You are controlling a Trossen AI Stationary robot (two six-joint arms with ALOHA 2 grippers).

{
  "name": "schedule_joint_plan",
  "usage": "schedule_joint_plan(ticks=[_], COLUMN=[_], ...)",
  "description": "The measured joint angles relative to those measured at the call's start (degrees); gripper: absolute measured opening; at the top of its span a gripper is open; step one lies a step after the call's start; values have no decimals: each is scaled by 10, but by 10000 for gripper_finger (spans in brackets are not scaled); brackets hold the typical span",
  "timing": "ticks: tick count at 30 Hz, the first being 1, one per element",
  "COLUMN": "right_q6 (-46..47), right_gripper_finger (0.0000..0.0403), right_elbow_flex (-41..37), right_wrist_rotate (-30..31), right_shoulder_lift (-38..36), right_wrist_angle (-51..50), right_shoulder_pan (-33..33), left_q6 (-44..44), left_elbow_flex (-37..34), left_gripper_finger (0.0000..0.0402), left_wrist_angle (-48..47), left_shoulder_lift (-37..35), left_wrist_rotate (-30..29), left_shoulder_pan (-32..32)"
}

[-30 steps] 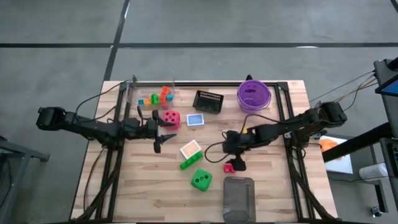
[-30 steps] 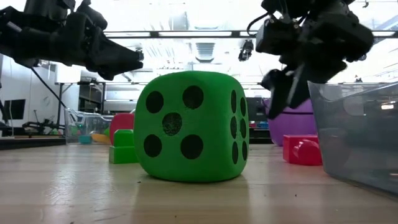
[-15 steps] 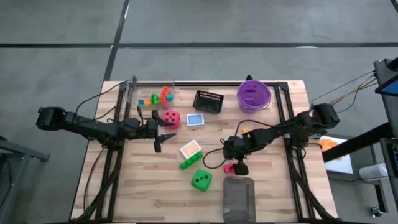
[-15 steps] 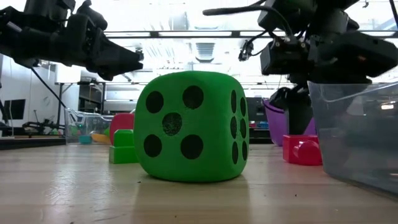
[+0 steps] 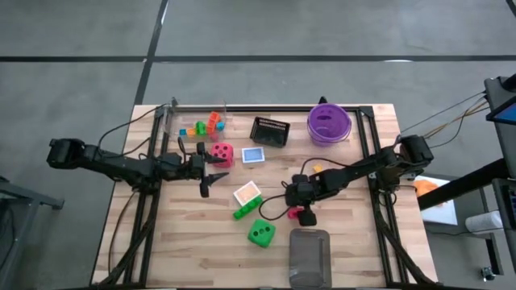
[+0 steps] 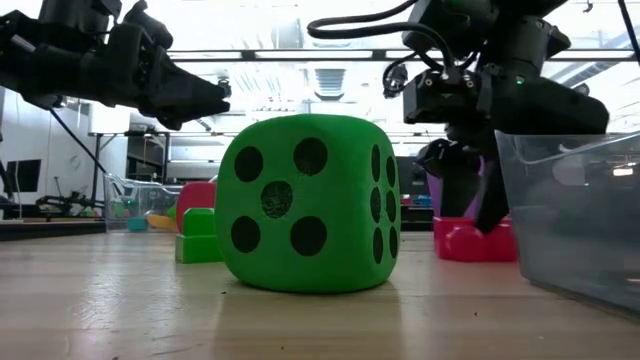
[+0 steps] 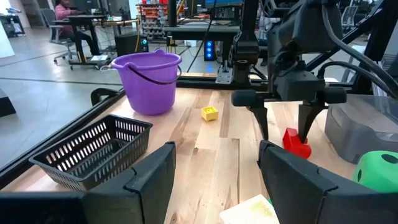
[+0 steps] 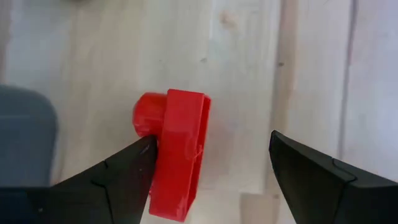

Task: Pick & Place Toys
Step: Put the red game piece into the transparent bin

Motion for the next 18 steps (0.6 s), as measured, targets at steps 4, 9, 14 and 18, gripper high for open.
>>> schedule_joint_plan(ticks=[4, 9, 14, 18], right_q6=[-7, -10, -16, -28], right_gripper_finger=[290, 225, 140, 66], right_elbow_flex=[6, 6, 6, 7], right_wrist_rotate=[13, 14, 14, 14], right_shoulder_lift=[2, 2, 2, 2], right_wrist_angle=[-1, -5, -10, -11], right_shoulder_pan=[0, 0, -1, -1], left_q6=[0, 0, 0, -1], left_elbow_flex=[0, 0, 0, 0], left_gripper_finger=[228, 228, 228, 228], left_wrist_angle=[-1, -3, -5, -5], left_shoulder_lift=[0, 0, 0, 0], left_wrist_rotate=[0, -1, -3, -7], left_shoulder_pan=[0, 0, 0, 0])
